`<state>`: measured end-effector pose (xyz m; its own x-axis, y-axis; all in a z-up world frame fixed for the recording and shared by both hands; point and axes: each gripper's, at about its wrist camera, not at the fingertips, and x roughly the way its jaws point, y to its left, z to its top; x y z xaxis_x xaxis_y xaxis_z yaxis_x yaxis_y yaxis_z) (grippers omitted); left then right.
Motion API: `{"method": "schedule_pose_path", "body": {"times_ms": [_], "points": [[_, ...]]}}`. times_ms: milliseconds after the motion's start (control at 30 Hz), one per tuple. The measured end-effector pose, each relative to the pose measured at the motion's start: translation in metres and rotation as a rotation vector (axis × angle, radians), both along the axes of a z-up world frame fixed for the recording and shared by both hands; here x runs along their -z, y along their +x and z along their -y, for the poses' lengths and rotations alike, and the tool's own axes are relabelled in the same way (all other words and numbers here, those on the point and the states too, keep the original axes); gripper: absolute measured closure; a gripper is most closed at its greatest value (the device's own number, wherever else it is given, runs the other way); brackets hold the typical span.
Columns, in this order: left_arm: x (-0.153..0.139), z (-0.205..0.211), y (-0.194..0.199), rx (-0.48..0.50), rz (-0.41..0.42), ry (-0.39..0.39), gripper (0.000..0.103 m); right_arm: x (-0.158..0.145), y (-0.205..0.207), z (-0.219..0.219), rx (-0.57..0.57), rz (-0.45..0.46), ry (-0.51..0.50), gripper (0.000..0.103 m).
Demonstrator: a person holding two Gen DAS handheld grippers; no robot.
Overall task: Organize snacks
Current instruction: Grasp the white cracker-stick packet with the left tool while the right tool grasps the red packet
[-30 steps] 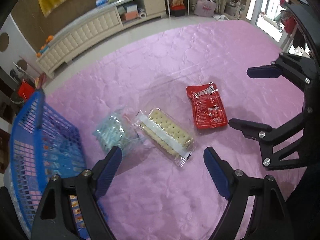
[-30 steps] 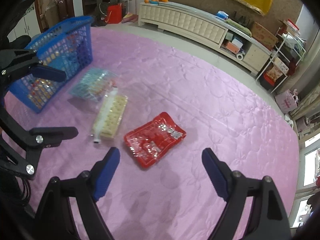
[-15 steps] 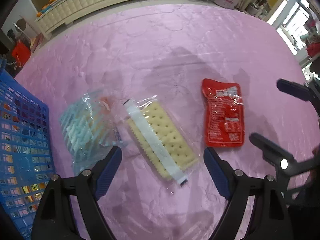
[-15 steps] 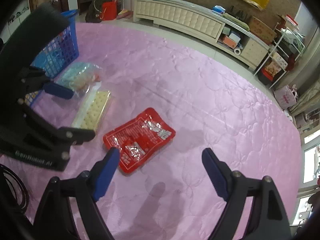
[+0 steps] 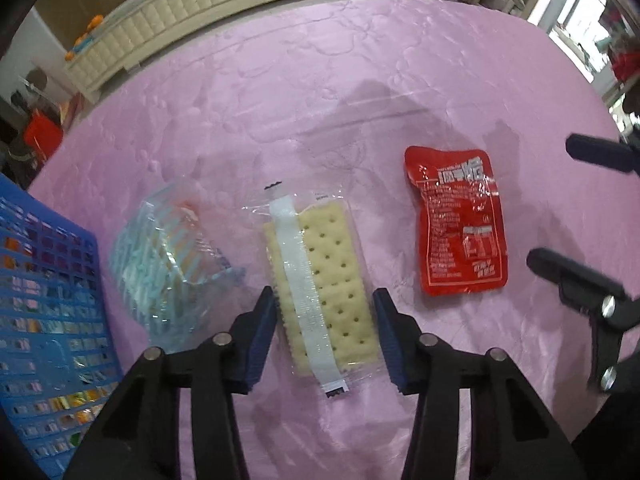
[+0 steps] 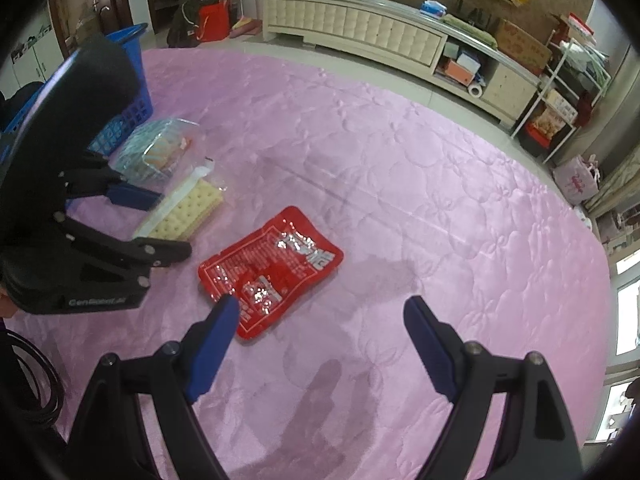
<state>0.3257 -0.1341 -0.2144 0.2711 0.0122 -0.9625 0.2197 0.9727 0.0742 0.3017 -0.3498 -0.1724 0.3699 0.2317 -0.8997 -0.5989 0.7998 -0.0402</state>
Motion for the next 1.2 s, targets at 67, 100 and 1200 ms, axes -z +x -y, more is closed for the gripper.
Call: {"method": "schedule_pose_path", "body": {"times_ms": [67,100,1200], "points": [[-0.004,0.000,-0.006,0.017,0.029,0.019,0.058,0.001,0.000,0.000,0.000,-0.016,0.015,0.016],[-0.008,-0.002,-0.012,0.022,0.040,0.023,0.058,0.002,0.001,0.000,0.000,-0.026,0.022,0.016],[-0.042,-0.031,-0.041,0.081,0.119,0.022,0.058,0.047,0.043,-0.086,0.186,-0.247,-0.070,0.016]]}}
